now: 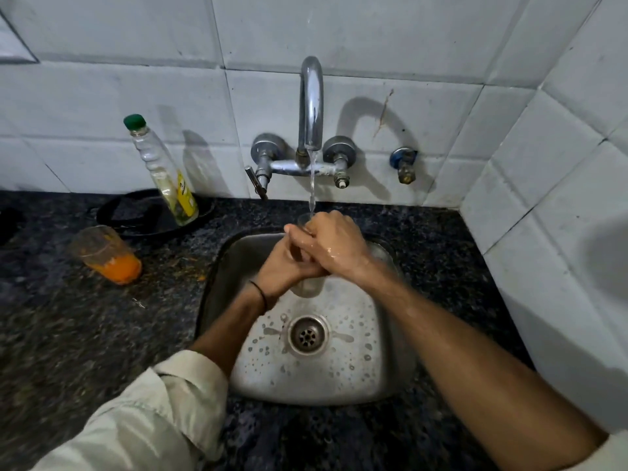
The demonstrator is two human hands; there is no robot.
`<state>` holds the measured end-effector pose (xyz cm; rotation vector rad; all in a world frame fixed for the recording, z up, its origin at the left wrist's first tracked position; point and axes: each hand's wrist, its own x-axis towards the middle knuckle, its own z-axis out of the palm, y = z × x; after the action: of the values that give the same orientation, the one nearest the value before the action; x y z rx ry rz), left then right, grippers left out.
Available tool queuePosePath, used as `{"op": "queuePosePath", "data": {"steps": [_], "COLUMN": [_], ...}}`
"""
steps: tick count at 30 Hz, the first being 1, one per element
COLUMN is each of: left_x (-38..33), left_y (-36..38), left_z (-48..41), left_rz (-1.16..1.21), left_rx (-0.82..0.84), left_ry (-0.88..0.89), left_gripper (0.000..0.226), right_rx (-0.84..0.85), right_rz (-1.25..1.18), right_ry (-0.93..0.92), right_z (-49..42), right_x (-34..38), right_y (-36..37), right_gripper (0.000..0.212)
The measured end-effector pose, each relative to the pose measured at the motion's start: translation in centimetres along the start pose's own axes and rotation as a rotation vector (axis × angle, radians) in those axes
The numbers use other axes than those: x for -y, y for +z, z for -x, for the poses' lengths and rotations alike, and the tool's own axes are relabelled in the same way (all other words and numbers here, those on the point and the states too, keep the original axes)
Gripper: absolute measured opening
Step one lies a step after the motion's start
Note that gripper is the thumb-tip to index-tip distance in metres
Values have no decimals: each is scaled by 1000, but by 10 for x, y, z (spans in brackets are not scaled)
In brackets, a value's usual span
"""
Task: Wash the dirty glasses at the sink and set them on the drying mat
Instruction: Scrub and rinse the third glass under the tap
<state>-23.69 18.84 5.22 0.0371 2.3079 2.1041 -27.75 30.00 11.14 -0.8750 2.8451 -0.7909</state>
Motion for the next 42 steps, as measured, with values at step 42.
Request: {"op": "queuePosePath", "data": {"steps": [42], "left_x": [5], "left_y": [-11], "left_z": [10], "left_rz": [260], "left_rx": [181], "left_ry": [-97], "left_gripper": [43], "right_rx": [201], "right_rz": [-162], "right_ry": [-82], "right_z": [0], "right_x": [-3], "right_y": [-16], "right_gripper": [43]}}
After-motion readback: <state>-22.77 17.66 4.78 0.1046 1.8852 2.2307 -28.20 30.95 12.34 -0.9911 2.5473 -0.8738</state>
